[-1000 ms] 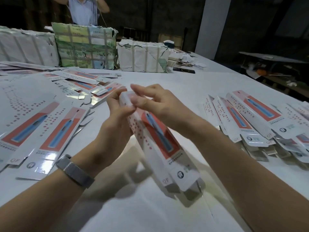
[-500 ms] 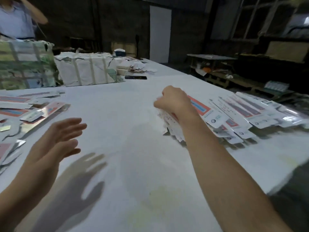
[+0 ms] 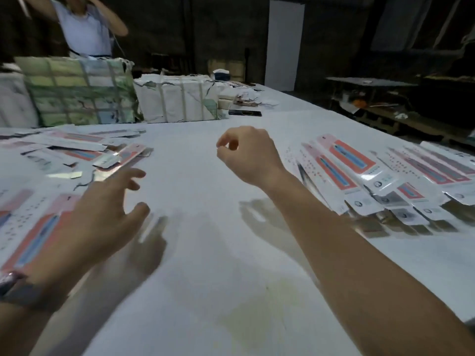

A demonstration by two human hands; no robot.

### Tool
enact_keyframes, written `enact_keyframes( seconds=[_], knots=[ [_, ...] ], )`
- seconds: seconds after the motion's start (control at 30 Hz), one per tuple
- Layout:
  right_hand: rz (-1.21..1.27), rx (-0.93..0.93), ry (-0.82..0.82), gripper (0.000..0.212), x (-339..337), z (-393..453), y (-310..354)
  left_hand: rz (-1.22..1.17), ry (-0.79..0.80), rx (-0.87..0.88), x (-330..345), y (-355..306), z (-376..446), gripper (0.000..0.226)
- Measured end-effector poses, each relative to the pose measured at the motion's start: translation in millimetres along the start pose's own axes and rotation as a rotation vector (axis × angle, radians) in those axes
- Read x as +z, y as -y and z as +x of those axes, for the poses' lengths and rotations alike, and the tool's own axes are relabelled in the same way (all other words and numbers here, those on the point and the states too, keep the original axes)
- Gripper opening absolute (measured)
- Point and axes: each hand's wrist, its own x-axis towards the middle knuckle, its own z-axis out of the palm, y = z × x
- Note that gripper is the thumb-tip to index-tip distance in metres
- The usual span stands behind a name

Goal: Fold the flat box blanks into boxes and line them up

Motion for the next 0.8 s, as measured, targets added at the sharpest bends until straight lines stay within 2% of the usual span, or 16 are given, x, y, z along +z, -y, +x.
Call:
enact_keyframes(
  seconds=[0.07,0.1,0.17,0.27,0.33,0.53,0.7,0.8],
  knots=[
    [0.127,-0.123,0.152,0.011,16,-19,30,0.394,0.010,-0.167,-17,14,5,0.064],
    [0.197,-0.174,0.242,0.009,23,-28,40,0.516,0.043,-0.278,-27,21,6,0.066],
    [0.315,-0.249,0.383,0.010,34,-42,53,0.633,0.143,-0.446,-41,32,3,0.057],
    [0.424,-0.288,0.474,0.011,47,-54,60,0.642,0.283,-0.538,-48,38,1,0.040],
    [0.465,-0.289,0.491,0.013,55,-58,62,0.691,0.325,-0.528,-45,37,-1,0.040],
    [0.510,-0.269,0.460,0.019,66,-63,63,0.804,0.284,-0.366,-42,29,-3,0.032],
    [0.515,-0.260,0.457,0.020,70,-64,61,0.669,0.285,-0.364,-46,29,-3,0.038],
    [0.525,-0.270,0.442,0.021,72,-64,61,0.643,0.267,-0.320,-46,24,-4,0.031]
  ],
)
